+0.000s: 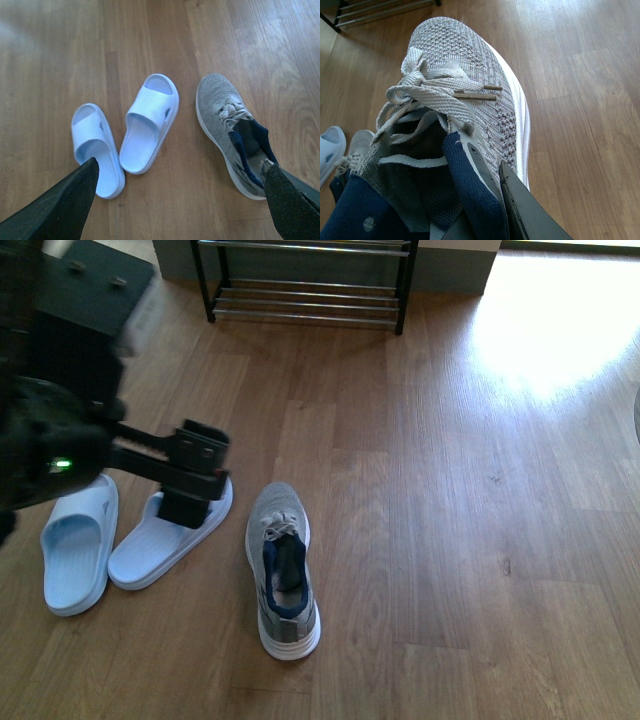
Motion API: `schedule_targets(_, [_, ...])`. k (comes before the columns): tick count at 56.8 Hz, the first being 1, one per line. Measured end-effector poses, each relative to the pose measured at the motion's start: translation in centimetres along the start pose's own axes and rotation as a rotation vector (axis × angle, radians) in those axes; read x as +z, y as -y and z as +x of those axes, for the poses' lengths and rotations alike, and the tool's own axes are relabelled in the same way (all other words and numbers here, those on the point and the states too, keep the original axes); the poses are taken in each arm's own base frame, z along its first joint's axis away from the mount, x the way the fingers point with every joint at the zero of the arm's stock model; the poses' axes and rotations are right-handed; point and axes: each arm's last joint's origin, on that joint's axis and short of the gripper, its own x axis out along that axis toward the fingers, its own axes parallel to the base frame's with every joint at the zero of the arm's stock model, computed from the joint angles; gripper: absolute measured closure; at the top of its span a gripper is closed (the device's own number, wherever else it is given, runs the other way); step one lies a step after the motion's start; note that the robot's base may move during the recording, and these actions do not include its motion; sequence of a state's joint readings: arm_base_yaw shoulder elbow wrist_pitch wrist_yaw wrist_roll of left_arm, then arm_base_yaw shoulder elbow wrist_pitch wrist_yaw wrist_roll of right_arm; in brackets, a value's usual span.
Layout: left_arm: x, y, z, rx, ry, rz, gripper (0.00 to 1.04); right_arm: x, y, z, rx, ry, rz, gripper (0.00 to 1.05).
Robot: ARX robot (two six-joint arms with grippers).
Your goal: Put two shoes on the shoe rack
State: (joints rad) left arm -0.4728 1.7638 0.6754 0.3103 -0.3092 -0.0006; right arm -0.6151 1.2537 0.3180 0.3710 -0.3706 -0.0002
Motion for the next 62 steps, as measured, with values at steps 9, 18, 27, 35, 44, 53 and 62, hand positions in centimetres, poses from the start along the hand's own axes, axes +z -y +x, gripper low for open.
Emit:
schedule_targets(9, [-0.3, 2.6, 4.2, -0.022, -0.147, -0.082, 0.09, 0.0, 0.0, 0.0, 0.0, 0.0, 0.0, 1.04])
schedule_targets(18, [-1.4, 5.2, 7.4, -0.018, -0.238, -0.137, 0.09, 0.0, 0.0, 0.0, 0.0, 0.0, 0.0, 1.04])
schedule_targets(27, [-3.1, 7.3, 10.1, 0.011, -0.316, -0.161, 0.09, 0.0, 0.0, 0.0, 0.0, 0.0, 0.0, 1.04])
schedule_targets(35, [-4.7, 8.0, 12.6, 0.044, -0.366, -0.19, 0.09, 0.0, 0.0, 0.0, 0.0, 0.0, 0.0, 1.04])
schedule_targets(44, [-6.1, 7.7, 14.8, 0.107, -0.413, -0.207, 0.09, 0.0, 0.0, 0.0, 0.0, 0.0, 0.0, 1.04])
schedule_targets(53, [-6.9, 6.8, 17.0, 0.144, -0.447, -0.26, 0.09, 0.0, 0.0, 0.0, 0.0, 0.0, 0.0, 1.04])
schedule_targets(62, [-7.4, 7.6, 18.0, 0.122, -0.443, -0.284, 0.09, 0.0, 0.0, 0.0, 0.0, 0.0, 0.0, 1.04])
